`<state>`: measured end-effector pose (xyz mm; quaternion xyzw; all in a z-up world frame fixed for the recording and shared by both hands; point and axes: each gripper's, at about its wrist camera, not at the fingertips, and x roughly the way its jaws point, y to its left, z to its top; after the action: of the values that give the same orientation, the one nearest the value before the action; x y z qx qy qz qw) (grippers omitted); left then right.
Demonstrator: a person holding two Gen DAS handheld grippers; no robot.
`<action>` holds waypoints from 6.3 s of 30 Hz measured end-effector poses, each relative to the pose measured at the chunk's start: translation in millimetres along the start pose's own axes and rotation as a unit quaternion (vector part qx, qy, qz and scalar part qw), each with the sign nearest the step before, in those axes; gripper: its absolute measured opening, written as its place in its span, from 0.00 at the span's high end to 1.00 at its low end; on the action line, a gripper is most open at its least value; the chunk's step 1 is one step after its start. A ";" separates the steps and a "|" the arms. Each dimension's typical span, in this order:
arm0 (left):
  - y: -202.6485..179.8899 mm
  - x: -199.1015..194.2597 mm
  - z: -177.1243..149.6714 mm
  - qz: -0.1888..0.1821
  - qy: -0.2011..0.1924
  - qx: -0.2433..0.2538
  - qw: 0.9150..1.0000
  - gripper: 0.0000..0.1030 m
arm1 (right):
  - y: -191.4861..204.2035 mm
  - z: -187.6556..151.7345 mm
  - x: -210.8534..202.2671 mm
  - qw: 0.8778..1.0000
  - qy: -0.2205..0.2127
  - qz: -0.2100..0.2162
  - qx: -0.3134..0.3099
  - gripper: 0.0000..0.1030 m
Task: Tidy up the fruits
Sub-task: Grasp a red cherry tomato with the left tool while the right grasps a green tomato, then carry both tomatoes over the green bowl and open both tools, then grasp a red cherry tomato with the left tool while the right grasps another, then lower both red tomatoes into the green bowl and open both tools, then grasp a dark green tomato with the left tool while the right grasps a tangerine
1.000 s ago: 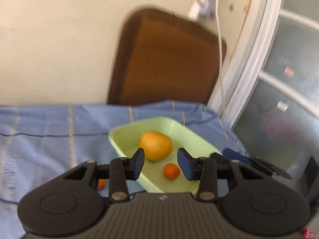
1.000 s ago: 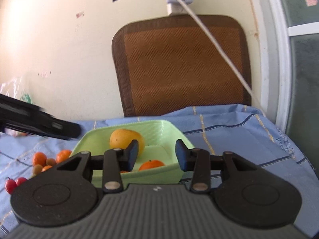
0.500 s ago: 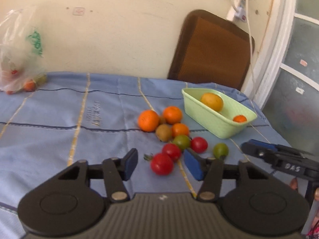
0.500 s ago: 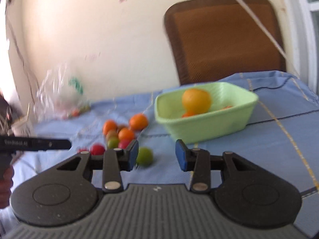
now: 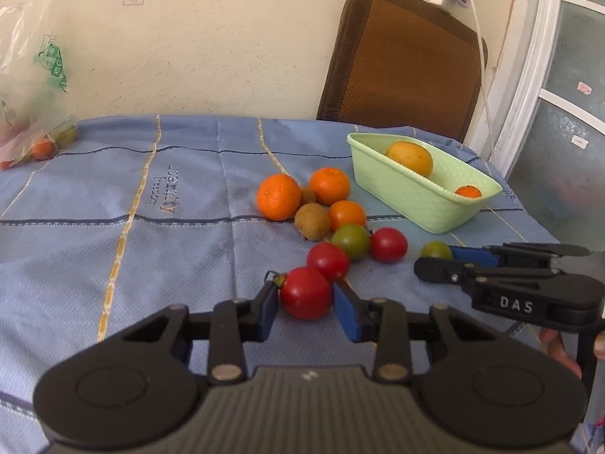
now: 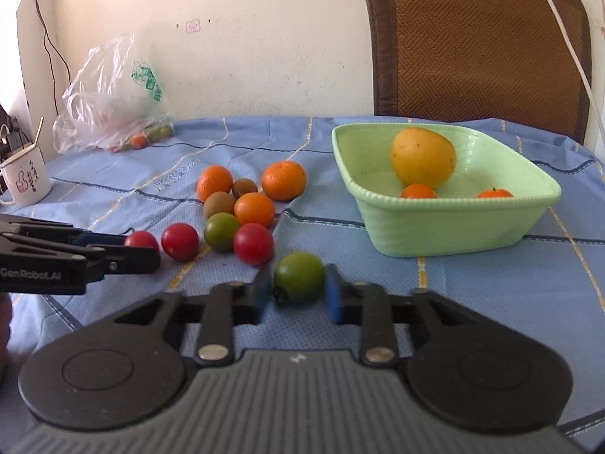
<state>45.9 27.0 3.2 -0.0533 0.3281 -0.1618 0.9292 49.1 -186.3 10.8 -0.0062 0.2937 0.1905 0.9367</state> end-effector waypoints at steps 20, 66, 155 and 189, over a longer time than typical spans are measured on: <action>-74.6 -9.3 -24.9 -0.031 0.001 0.070 0.997 0.51 | 14.5 -50.2 -63.8 0.999 -0.018 -0.025 -0.013 0.65; -94.5 96.1 112.8 -0.092 0.007 0.028 0.995 0.61 | -80.3 16.5 -24.2 0.987 -0.138 -0.072 0.036 0.65; -118.5 85.5 107.2 -0.078 -0.004 0.085 0.993 0.72 | -83.6 20.0 -29.8 0.991 -0.107 -0.074 0.039 0.72; -23.8 30.3 31.8 0.001 -0.007 0.034 0.999 0.62 | -3.1 28.8 -10.1 0.995 -0.089 0.021 0.035 0.70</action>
<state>81.6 -5.7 15.0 -0.0222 0.3161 -0.1716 0.9328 58.4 -189.2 39.9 0.0501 0.2159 0.1992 0.9546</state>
